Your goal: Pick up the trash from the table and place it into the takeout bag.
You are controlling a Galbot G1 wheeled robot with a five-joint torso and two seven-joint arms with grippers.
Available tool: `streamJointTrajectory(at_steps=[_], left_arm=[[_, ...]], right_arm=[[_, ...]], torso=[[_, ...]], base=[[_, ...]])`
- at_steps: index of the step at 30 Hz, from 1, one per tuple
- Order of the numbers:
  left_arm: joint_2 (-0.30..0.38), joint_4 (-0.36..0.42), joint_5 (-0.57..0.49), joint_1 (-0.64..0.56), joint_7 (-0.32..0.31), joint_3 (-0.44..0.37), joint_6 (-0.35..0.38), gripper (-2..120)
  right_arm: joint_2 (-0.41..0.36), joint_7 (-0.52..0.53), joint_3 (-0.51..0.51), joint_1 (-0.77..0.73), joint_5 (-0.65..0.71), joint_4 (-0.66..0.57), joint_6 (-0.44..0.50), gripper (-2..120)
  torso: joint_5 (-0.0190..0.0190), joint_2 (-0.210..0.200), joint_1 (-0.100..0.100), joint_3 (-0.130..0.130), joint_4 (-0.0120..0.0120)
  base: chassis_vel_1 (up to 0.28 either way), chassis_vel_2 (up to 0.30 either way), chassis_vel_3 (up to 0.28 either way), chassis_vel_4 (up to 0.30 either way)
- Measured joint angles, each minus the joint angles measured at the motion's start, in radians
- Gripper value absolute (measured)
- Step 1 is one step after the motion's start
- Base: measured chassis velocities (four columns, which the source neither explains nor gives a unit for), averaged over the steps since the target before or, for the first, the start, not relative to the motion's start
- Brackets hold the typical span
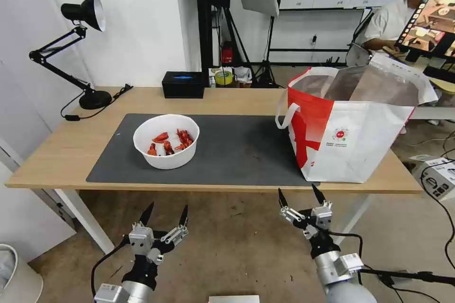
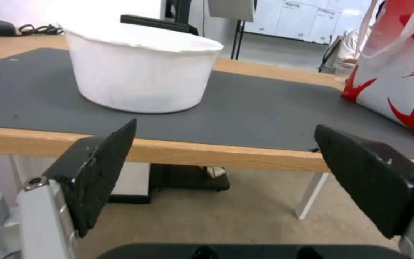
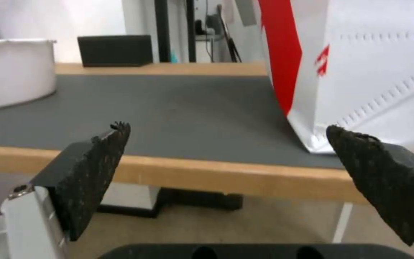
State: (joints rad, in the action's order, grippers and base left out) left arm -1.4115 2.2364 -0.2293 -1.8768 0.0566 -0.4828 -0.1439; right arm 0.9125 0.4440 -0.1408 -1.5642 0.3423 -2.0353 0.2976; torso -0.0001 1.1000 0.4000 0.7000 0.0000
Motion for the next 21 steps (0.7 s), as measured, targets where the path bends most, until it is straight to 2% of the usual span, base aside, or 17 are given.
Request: streamJointTrajectory(at_steps=[15, 21], left_arm=[[0.002, -0.013, -0.008, 0.004, 0.000, -0.004, -0.001, 100], [-0.003, -0.027, -0.008, 0.011, 0.000, 0.001, -0.002, 100]], right_arm=[[-0.007, 0.015, 0.022, 0.002, -0.021, -0.005, -0.041, 100], [-0.033, 0.013, 0.017, 0.007, -0.018, -0.006, -0.050, 100]], torso=[[0.0001, 0.000, 0.000, 0.000, 0.0000], [0.0001, 0.000, 0.000, 0.000, 0.0000]], base=[[0.000, 0.000, 0.000, 0.000], [0.000, 0.000, 0.000, 0.000]])
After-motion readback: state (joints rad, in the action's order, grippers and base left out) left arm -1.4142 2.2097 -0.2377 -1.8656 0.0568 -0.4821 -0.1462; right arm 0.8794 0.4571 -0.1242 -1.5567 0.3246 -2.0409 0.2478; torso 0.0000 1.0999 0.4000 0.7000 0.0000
